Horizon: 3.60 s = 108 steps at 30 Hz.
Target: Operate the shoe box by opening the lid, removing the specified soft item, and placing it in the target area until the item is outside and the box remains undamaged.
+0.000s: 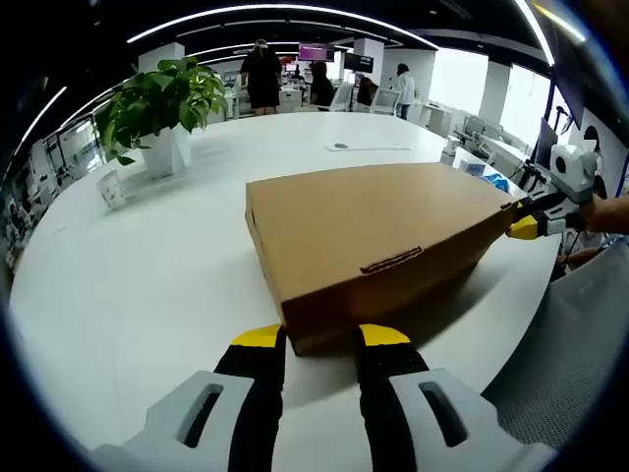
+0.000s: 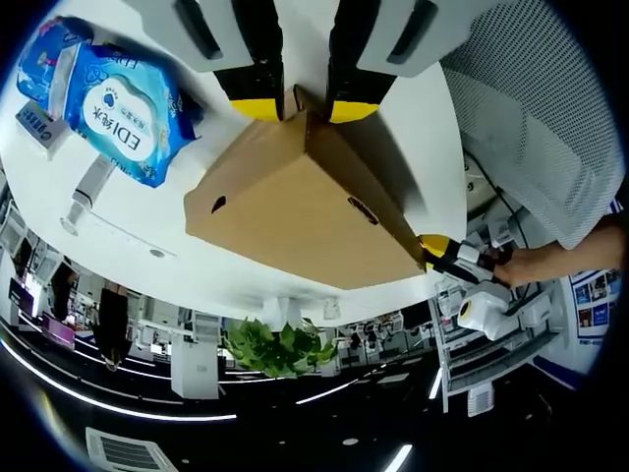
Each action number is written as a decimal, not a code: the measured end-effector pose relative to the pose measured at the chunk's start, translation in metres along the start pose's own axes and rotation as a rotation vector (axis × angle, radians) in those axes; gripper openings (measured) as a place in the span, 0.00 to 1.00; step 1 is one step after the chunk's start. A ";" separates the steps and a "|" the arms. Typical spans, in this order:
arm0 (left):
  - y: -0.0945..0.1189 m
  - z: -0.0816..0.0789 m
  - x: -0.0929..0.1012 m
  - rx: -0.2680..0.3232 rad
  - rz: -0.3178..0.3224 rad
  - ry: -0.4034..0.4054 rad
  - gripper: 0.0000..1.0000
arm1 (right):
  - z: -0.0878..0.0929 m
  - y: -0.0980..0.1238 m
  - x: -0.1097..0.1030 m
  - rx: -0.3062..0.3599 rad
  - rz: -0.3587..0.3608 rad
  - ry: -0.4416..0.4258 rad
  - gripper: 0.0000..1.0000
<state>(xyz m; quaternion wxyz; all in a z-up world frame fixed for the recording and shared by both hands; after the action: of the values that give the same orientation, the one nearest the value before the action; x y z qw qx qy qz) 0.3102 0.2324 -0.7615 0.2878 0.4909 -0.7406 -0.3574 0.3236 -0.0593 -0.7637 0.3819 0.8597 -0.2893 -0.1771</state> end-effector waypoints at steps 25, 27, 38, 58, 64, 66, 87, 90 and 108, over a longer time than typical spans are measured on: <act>0.022 -0.010 -0.002 0.028 -0.004 -0.062 0.32 | -0.020 0.019 0.004 0.071 0.003 0.021 0.29; 0.020 -0.012 0.001 0.024 0.012 -0.083 0.33 | -0.024 0.017 0.003 0.083 0.009 0.043 0.30; 0.012 -0.015 0.001 -0.002 0.000 -0.130 0.32 | -0.026 0.007 0.000 0.080 0.033 0.102 0.31; 0.000 -0.011 0.002 -0.033 -0.004 -0.107 0.34 | -0.014 -0.002 -0.001 0.036 0.084 0.118 0.27; -0.004 -0.018 0.000 -0.022 -0.007 -0.097 0.34 | -0.017 -0.005 0.004 0.032 0.089 0.110 0.28; -0.006 -0.021 0.000 -0.021 -0.005 -0.097 0.34 | -0.016 -0.008 0.006 0.021 0.084 0.095 0.28; -0.031 -0.059 -0.014 -0.014 0.014 -0.081 0.33 | -0.043 -0.025 0.047 0.020 0.111 0.082 0.30; -0.035 -0.064 -0.016 -0.015 0.015 -0.082 0.33 | -0.046 -0.027 0.052 0.021 0.113 0.078 0.30; -0.049 -0.087 -0.029 -0.017 0.033 -0.082 0.32 | -0.064 -0.040 0.074 0.007 0.143 0.070 0.31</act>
<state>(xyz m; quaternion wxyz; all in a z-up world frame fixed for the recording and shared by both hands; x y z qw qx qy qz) 0.4136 0.2253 -0.7532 0.2671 0.4611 -0.7567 -0.3787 0.4293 -0.0487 -0.7590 0.4006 0.8438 -0.3369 -0.1183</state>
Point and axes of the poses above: the point that each gripper's makers call its tool centre point, and the gripper's own axes: y roughly backward along the fingers, x roughly to its right, z roughly out of its underside, the point moved 3 cm from there along y, roughly backward along the fingers, and after that the axes turned 12 degrees about -x, right-handed, at the moved point
